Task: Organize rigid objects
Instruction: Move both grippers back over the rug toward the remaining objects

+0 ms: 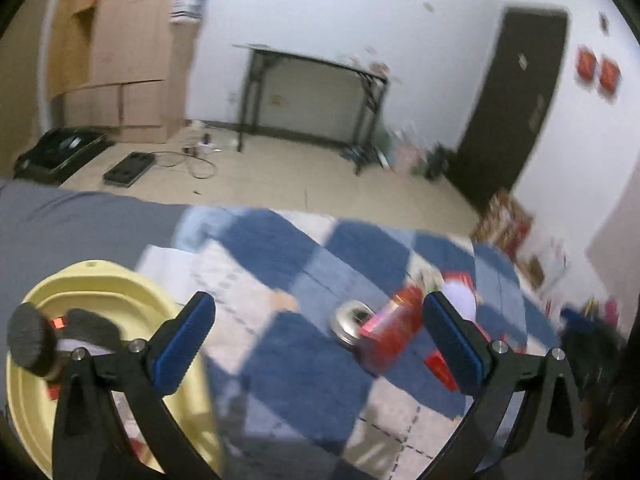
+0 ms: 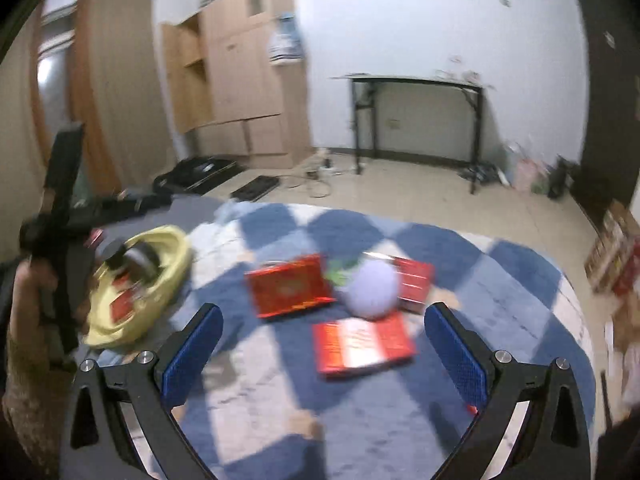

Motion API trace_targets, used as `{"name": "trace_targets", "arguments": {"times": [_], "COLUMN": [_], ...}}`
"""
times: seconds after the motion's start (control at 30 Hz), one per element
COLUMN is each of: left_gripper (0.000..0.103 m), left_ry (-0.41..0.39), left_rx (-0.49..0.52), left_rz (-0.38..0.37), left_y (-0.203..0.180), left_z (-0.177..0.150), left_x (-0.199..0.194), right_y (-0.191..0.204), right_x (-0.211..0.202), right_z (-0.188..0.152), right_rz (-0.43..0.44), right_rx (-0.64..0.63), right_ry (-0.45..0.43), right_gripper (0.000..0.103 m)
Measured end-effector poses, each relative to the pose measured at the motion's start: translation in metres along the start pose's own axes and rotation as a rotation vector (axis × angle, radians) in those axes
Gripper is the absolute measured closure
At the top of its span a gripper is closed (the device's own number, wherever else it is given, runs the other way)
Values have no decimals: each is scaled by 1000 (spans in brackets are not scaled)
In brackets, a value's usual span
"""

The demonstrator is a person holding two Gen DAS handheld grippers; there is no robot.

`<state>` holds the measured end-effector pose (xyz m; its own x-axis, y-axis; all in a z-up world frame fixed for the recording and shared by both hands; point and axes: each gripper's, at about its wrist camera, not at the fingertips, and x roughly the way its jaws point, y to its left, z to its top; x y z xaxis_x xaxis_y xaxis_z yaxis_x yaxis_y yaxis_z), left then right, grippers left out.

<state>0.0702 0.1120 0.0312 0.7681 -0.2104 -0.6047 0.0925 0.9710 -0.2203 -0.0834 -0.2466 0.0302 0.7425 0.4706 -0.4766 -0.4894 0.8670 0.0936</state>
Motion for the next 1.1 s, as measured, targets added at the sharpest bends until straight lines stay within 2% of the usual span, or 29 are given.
{"name": "trace_targets", "arguments": {"times": [0.07, 0.13, 0.27, 0.4, 0.5, 0.7, 0.8, 0.9, 1.0, 1.1], "left_gripper": [0, 0, 0, 0, 0, 0, 0, 0, 0, 0], "left_ry": [29, 66, 79, 123, 120, 44, 91, 138, 123, 98], "left_rx": [41, 62, 76, 9, -19, 98, 81, 71, 124, 126], "left_rz": [-21, -29, 6, -32, -35, -87, -110, -99, -84, -88], "left_y": [-13, -19, -18, -2, 3, -19, -25, -29, -36, -35], "left_z": [-7, -13, -19, -20, -20, -30, -37, -43, -44, -41], "left_x": [13, 25, 32, 35, 36, 45, 63, 72, 68, 60], "right_y": [-13, -15, -25, -29, -34, -57, -68, -86, -97, -101], "right_x": [2, 7, 9, -4, -15, -7, -1, 9, 13, 10], "right_z": [-1, -2, -3, 10, 16, 13, 6, 1, 2, 5], "right_rz": [-31, -38, -90, -88, -81, -70, -87, -92, -119, -77], "right_rx": [35, 18, 7, 31, 50, 5, -28, 9, 49, 68], "right_ry": [13, 20, 46, 57, 65, 114, 153, 210, 231, 206], "right_gripper": [0, 0, 0, 0, 0, 0, 0, 0, 0, 0]}}
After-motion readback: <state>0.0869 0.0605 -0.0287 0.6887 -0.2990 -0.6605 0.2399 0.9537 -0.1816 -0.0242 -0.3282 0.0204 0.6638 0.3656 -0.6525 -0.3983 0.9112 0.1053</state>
